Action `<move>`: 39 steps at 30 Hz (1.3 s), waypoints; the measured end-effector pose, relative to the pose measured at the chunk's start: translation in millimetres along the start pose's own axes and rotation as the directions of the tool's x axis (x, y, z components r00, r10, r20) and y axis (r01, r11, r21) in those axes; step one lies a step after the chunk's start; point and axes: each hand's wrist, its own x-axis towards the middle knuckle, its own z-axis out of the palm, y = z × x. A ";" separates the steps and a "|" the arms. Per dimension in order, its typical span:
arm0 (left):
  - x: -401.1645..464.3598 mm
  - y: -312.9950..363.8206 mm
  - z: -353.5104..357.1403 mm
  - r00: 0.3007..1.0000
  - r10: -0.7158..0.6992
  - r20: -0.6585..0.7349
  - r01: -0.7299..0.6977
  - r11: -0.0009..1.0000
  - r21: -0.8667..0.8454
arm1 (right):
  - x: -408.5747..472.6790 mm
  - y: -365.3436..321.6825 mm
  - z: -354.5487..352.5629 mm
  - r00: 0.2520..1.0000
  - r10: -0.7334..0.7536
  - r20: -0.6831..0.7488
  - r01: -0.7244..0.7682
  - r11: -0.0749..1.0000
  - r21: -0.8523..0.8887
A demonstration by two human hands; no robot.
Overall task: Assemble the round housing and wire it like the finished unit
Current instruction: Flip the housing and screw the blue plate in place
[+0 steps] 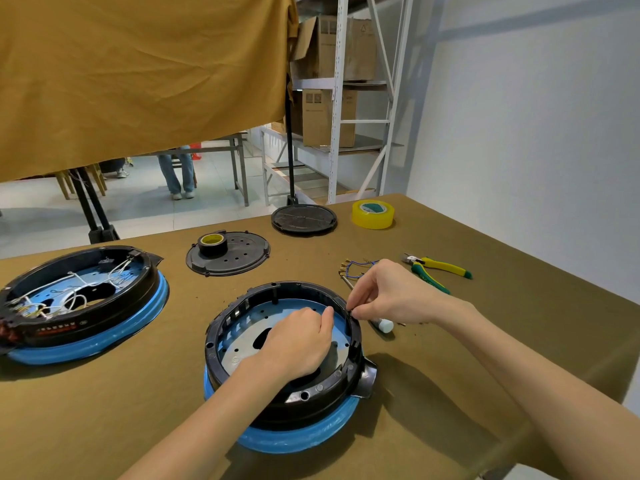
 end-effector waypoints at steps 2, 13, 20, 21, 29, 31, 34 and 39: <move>-0.8 0.5 0.2 1.000 -0.005 0.000 0.005 1.000 -0.020 | 1.8 0.4 1.1 1.000 0.001 -0.010 -0.001 1.000 -0.010; -2.3 2.4 -1.9 1.000 -0.023 -0.019 0.021 0.996 -0.086 | 5.8 3.5 -2.1 0.993 0.091 0.078 -0.101 0.985 0.143; -5.2 6.7 -6.6 0.998 -0.047 0.040 0.054 0.979 -0.198 | 4.4 11.0 11.5 0.943 0.329 0.050 -0.327 0.886 0.329; -4.1 7.6 -6.9 0.996 -0.077 0.051 0.087 0.966 -0.244 | 4.8 10.5 12.6 0.930 0.360 0.071 -0.360 0.855 0.373; -6.6 23.4 -22.0 0.989 -0.148 0.002 0.146 0.976 -0.164 | -5.7 21.6 23.1 0.883 0.434 0.179 -0.457 0.706 0.541; -15.1 28.7 -24.1 0.993 -0.106 0.042 0.113 0.971 -0.209 | -7.7 24.7 24.1 0.861 0.454 0.227 -0.498 0.670 0.550; -24.7 37.8 -21.7 0.993 -0.054 0.108 0.069 0.989 -0.131 | -7.3 23.3 27.9 0.835 0.479 0.271 -0.544 0.639 0.545; -28.0 50.8 -13.2 0.998 -0.035 0.060 0.029 0.994 0.104 | -7.3 20.4 30.8 0.806 0.509 0.302 -0.578 0.569 0.584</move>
